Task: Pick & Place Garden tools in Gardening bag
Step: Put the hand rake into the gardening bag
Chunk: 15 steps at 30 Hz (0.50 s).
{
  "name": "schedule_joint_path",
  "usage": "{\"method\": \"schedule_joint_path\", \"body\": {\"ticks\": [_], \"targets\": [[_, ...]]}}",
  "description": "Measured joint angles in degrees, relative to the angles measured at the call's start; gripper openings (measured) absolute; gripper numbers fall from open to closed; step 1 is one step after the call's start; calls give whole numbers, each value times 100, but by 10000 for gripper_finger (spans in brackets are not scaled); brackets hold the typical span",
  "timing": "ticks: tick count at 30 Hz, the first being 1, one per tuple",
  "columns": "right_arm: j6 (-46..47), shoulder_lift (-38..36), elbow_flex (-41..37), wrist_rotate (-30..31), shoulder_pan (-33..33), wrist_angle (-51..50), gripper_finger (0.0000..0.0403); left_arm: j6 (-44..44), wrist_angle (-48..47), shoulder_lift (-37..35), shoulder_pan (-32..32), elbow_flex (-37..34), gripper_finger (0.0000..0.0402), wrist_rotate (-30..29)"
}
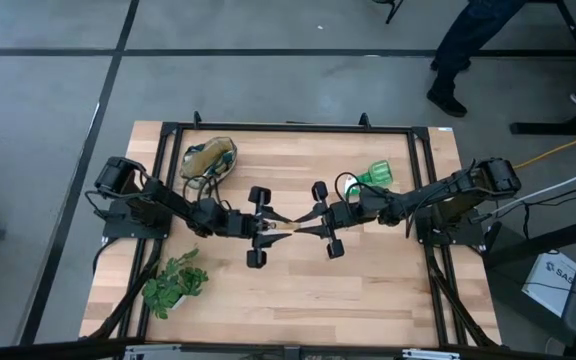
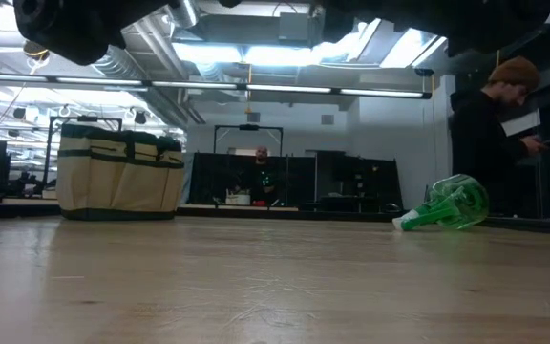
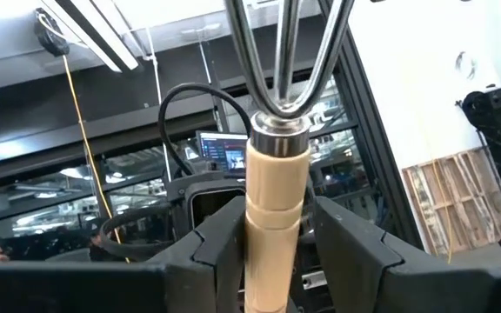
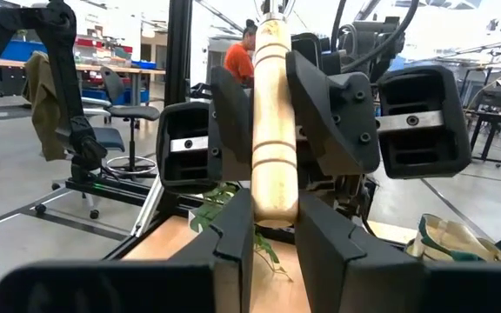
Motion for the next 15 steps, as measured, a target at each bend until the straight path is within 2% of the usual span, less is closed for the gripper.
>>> {"method": "schedule_joint_path", "body": {"ticks": [8, 15], "targets": [[4, 0, 0, 0, 0, 2, 67, -40, -57, 0, 0, 0, 124, -71], [20, 0, 0, -3, -2, -4, 68, -145, -291, -2, 0, 0, 67, -397]]}}
